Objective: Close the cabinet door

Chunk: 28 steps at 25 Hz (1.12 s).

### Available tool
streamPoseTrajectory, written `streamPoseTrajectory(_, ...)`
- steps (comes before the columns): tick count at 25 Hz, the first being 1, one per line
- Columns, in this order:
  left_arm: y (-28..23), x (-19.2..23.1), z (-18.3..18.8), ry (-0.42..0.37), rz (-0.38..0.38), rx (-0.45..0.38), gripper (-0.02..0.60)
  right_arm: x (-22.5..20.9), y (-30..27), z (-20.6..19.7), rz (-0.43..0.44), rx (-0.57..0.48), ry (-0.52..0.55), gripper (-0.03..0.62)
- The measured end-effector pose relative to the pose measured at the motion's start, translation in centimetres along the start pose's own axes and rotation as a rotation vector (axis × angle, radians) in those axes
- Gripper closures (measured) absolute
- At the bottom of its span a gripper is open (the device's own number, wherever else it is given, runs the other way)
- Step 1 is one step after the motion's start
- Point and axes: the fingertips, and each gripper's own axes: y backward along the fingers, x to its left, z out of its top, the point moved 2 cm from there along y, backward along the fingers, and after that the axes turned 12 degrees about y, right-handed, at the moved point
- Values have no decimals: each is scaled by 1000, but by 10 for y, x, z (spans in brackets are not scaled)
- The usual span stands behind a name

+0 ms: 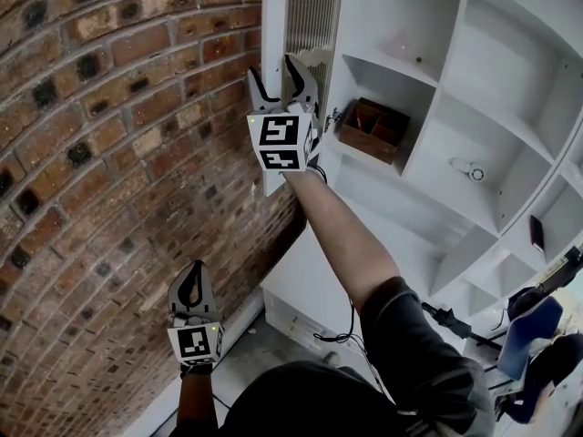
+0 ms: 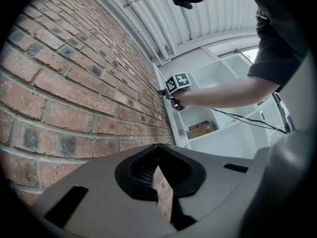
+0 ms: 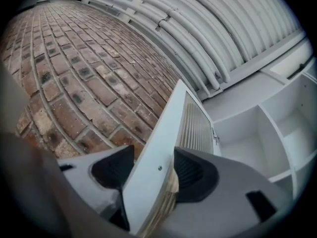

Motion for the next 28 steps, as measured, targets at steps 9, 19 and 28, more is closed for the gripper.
streamPoseTrajectory(9, -5, -6, -4, -3, -18, 18, 580, 4, -2, 2, 14, 29, 4, 388)
streamPoseTrajectory(19, -24, -36, -7, 10, -110, 14, 580, -12, 17, 4, 45, 23, 45, 393)
streamPoseTrajectory(28, -34, -53, -14, 35, -161, 22, 580, -33, 41, 4, 33, 23, 65, 405)
